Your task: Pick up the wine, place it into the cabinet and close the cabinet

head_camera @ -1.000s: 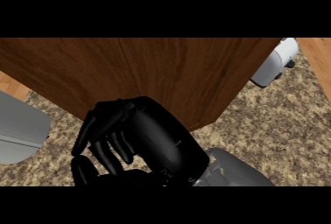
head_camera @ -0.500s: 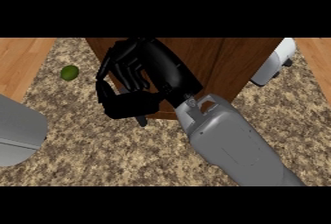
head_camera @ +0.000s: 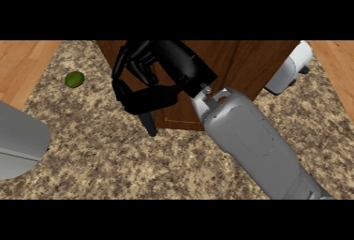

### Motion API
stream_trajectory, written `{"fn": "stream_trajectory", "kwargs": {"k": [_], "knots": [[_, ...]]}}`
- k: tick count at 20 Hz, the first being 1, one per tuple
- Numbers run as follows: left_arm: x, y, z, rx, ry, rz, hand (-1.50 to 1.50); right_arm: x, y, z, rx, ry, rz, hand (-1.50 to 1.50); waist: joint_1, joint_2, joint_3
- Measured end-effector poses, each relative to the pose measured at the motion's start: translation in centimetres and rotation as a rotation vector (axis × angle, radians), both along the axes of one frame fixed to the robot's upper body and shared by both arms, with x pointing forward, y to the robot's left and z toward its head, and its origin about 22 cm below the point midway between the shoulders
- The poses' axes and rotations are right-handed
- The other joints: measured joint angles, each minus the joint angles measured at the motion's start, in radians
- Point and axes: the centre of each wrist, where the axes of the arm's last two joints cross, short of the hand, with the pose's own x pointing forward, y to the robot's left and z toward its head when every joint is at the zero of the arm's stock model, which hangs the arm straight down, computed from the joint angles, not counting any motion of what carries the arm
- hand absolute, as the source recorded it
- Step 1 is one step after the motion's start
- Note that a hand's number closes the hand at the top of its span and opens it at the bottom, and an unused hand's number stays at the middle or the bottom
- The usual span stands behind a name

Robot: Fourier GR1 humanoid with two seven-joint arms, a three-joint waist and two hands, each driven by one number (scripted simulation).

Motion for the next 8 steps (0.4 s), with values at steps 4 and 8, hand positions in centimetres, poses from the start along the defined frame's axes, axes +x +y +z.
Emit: {"fn": "stream_trajectory", "kwargs": {"k": [4, 8], "knots": [[0.8, -0.8, -0.2, -0.003, -0.008, 0.015, -1.5, 0.5, -0.2, -0.1, -0.005, -0.021, 0.035, 1.5, -0.002, -0.002, -0.006], [1.4, -1.6, -0.6, -0.014, -0.008, 0.01, -1.5, 0.9, -0.2, -0.3, -0.007, -0.037, 0.05, 1.5, 0.0, -0.003, -0.008]]}}
